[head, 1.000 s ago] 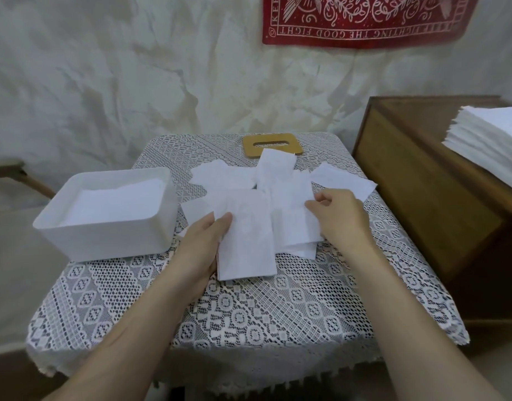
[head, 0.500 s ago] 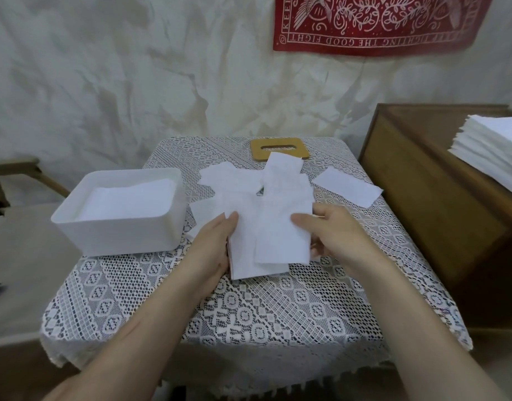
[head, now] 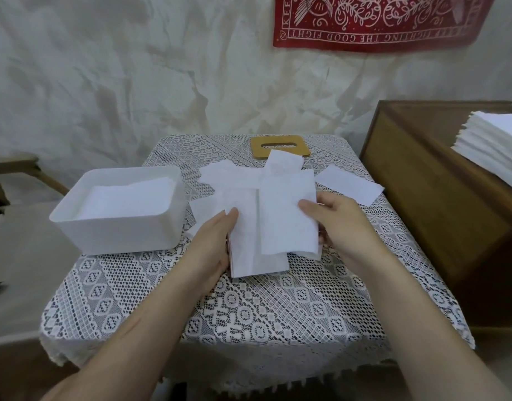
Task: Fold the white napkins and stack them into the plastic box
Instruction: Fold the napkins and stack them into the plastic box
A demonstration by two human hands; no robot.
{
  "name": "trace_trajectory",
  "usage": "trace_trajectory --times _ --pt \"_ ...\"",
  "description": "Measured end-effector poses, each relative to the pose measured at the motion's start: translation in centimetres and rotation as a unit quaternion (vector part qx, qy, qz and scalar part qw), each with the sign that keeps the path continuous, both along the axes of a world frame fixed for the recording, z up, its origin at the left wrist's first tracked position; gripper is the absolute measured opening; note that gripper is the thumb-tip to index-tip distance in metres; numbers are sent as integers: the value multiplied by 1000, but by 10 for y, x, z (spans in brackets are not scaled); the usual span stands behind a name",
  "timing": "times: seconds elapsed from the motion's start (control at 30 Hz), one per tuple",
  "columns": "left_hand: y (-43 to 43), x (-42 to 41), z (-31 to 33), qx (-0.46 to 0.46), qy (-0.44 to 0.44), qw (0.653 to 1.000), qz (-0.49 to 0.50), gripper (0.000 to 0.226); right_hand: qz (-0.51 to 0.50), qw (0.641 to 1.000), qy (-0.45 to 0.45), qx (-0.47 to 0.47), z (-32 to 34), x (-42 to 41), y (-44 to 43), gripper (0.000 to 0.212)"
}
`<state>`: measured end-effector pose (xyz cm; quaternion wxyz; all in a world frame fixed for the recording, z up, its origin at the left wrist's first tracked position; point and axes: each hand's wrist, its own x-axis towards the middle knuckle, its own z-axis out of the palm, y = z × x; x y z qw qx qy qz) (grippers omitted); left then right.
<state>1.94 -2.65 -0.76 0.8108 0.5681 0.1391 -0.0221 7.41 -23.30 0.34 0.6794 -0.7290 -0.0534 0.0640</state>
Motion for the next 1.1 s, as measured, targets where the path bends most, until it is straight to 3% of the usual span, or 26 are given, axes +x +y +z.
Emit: trace_trajectory --times 0.17,0.4,0.6,0.97,1.1 --pt "-3 3 -2 -16 -4 1000 -2 30 32 999 17 -22 -5 -8 21 14" --pt "0 3 -4 -14 -25 999 -23 34 43 998 -31 -36 -6 -8 36 9" --pt "3 2 -9 38 -31 998 -25 27 46 995 -42 -75 -11 -7 40 27" --pt "7 4 -14 102 -25 994 -23 25 -3 991 -28 -128 -13 -4 32 12" --pt "15 8 -13 102 -10 995 18 20 -45 969 -34 -240 -21 8 19 16"
